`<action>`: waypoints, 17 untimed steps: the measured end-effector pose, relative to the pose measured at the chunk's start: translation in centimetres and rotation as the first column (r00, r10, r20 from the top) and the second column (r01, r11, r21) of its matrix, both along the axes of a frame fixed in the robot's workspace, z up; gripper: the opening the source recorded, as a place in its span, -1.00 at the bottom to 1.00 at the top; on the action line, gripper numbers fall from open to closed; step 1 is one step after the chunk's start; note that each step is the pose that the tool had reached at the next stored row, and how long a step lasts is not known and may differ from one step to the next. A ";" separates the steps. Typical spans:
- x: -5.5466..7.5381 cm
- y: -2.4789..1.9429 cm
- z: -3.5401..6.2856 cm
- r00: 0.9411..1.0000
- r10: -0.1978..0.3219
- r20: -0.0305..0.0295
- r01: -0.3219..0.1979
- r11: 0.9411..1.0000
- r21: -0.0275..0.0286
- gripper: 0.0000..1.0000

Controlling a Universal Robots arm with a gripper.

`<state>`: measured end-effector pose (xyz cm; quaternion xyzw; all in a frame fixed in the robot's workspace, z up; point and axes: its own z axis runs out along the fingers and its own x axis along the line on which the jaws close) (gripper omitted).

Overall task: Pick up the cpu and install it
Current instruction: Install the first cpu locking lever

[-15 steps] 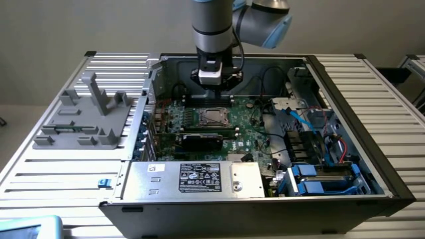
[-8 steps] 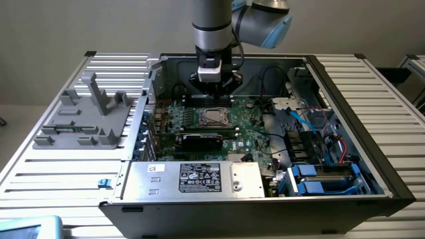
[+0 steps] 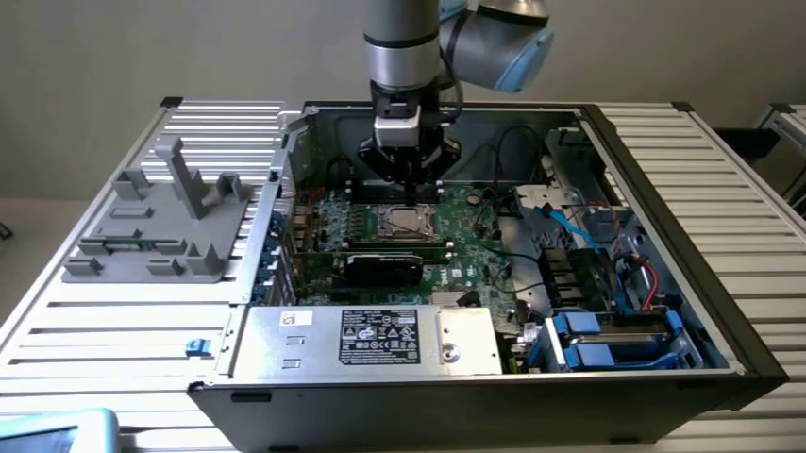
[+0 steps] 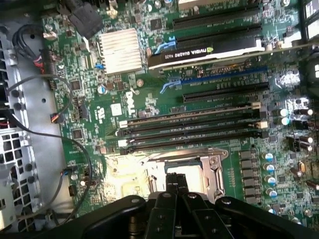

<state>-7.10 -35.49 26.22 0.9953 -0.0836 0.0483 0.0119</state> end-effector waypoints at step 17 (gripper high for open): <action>-1.2 0.01 1.57 0.999 0.035 -0.012 -0.036 0.996 -0.086 -0.78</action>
